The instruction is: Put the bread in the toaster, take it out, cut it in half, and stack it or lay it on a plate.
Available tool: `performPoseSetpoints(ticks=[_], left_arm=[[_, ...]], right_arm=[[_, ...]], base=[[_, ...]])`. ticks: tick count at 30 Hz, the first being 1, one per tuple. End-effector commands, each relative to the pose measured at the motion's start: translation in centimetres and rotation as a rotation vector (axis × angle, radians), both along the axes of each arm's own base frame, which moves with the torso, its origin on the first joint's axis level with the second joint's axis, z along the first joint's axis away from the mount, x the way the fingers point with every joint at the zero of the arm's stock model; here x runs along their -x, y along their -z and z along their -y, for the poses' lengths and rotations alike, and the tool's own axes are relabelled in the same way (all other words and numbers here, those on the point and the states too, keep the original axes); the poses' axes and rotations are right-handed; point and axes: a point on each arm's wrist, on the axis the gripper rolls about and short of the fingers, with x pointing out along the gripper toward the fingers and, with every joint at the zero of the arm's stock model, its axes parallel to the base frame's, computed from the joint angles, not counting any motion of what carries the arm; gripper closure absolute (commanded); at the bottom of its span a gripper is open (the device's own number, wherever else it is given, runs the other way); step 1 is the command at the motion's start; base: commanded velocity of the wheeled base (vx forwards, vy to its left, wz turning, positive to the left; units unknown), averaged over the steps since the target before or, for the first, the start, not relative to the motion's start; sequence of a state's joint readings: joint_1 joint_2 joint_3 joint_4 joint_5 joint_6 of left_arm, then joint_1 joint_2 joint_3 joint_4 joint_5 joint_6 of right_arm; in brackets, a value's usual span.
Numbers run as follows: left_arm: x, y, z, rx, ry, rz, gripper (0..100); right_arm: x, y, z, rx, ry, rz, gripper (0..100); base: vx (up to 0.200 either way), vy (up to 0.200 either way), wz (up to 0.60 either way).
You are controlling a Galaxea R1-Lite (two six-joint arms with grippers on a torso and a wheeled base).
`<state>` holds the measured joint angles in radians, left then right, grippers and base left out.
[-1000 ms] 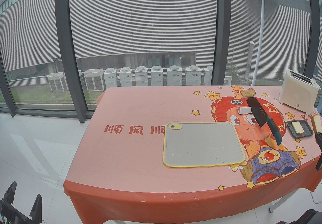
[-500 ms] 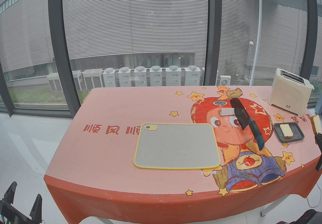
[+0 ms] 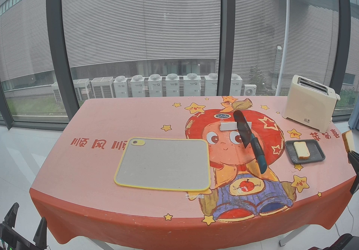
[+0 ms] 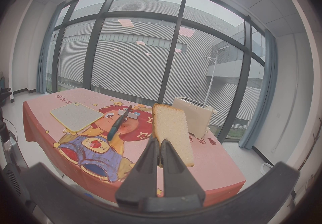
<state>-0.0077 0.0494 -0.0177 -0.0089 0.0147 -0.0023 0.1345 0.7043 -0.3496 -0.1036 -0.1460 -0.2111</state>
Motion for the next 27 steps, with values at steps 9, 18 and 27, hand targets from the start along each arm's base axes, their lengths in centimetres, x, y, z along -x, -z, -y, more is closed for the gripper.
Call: performPoseSetpoints(ticks=[9,18,27], left_arm=[[-0.12,0.49,0.00,0.001,0.001,-0.019,0],[-0.12,0.49,0.00,0.002,-0.001,-0.019,0],[-0.12,0.49,0.00,0.002,-0.001,-0.019,0]], right_arm=[[0.04,0.11,0.01,0.003,0.000,-0.005,100],[0.05,0.22,0.03,0.007,0.005,-0.010,100],[0.18,0.38,0.00,0.009,-0.005,-0.031,100]], base=[[0.000,0.000,0.00],[0.000,0.000,0.00],[0.000,0.000,0.00]])
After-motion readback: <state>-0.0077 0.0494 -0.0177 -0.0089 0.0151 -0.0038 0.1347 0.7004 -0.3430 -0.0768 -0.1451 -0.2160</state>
